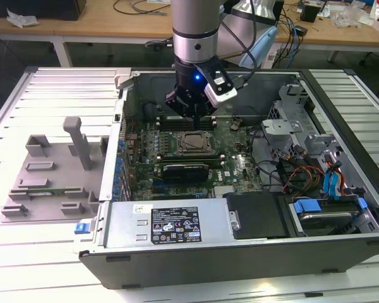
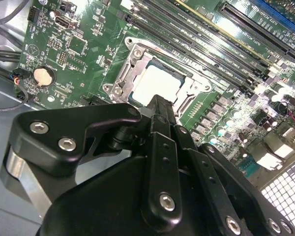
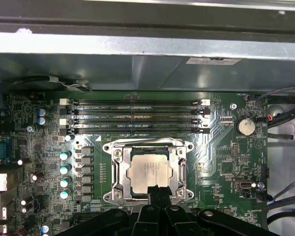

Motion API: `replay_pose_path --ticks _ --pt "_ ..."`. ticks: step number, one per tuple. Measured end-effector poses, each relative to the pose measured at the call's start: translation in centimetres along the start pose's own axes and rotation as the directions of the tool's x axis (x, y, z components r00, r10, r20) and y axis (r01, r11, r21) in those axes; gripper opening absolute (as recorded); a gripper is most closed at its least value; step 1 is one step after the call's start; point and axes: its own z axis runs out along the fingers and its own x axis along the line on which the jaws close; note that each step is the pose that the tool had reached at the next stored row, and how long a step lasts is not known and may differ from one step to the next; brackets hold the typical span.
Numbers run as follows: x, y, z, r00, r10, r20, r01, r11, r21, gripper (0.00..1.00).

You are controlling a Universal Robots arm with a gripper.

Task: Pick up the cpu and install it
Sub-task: 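Install the second cpu locking lever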

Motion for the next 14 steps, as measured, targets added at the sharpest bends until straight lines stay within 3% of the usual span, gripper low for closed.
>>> replay_pose_path --ticks 14 --pt "-0.01 -2.91 0.00 1.0000 0.000 0.0000 0.000 1.0000 0.0000 0.11"
